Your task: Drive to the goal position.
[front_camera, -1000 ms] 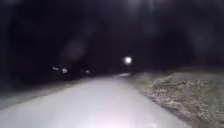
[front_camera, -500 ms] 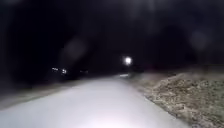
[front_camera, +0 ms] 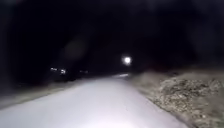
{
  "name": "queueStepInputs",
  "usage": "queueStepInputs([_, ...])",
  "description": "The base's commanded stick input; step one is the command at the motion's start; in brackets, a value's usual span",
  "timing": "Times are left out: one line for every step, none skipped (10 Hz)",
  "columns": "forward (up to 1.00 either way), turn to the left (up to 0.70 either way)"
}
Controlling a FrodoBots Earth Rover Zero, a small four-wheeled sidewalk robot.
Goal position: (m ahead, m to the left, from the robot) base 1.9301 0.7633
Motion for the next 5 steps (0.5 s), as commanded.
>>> queueStepInputs([0.85, 0.0])
queueStepInputs([0.85, 0.0])
queueStepInputs([0.85, 0.0])
queueStepInputs([0.85, 0.0])
queueStepInputs([0.85, 0.0])
